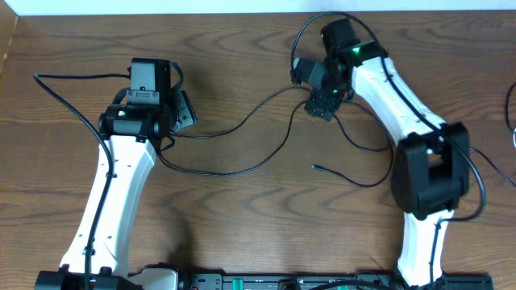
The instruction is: Untangle cables
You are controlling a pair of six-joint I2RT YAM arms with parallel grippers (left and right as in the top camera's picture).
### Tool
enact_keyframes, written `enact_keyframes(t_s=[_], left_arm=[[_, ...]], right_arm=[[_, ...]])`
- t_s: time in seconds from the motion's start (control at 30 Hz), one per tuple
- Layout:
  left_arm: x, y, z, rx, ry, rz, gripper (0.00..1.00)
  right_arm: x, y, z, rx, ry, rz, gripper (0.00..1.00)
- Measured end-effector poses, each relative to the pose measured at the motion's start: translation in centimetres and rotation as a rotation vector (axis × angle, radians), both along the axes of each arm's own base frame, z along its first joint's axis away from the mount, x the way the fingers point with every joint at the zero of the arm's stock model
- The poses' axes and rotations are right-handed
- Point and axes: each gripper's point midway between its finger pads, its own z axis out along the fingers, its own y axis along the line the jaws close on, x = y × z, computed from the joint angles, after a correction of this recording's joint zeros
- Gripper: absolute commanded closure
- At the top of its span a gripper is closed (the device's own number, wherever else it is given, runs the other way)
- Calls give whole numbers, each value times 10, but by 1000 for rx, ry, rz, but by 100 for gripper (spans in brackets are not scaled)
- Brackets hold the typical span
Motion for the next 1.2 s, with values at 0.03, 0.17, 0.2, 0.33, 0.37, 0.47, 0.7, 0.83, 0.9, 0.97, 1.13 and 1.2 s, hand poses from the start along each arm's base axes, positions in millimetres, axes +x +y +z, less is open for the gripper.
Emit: enact_keyframes(t_s=[0.03,0.17,0.2,0.33,0.37,0.47,0.7,0.83,0.9,0.97,1.13,1.2], left_arm=[[0,-1,0,-3,1,-3,33],[-1,-2,-1,-9,7,-6,34],[-2,-2,-1,-10,11,-7,34],[-5,-2,-3,-11,24,-8,33],[-5,-2,-3,-11,24,-8,34],[-5,-2,-3,-10,26,-8,34],[-6,-2,-3,-11,27,-8,34],[-6,-2,-3,-10,27,-8,33],[-6,-2,-3,-11,27,-8,34],[-6,-2,-3,-11,27,-8,34],[-6,-2,-3,-11,27,-8,34],[-6,-2,-3,-11,28,-8,34]], right_arm=[[-1,1,-7,-2,13,12,3],[0,2,-22,-11,24,48,7],[2,2,-25,-14,20,55,7],[6,1,-40,-29,23,68,10],[5,0,-44,-34,30,68,11],[0,2,-66,-29,79,74,13],[6,3,-65,-23,67,25,57],[-2,-2,-67,-33,114,-48,89],[-6,-5,-66,-41,134,-81,89],[-10,-7,-66,-48,157,-111,94],[-24,-12,-52,-49,209,-195,99],[-29,-11,-36,-31,213,-226,99]])
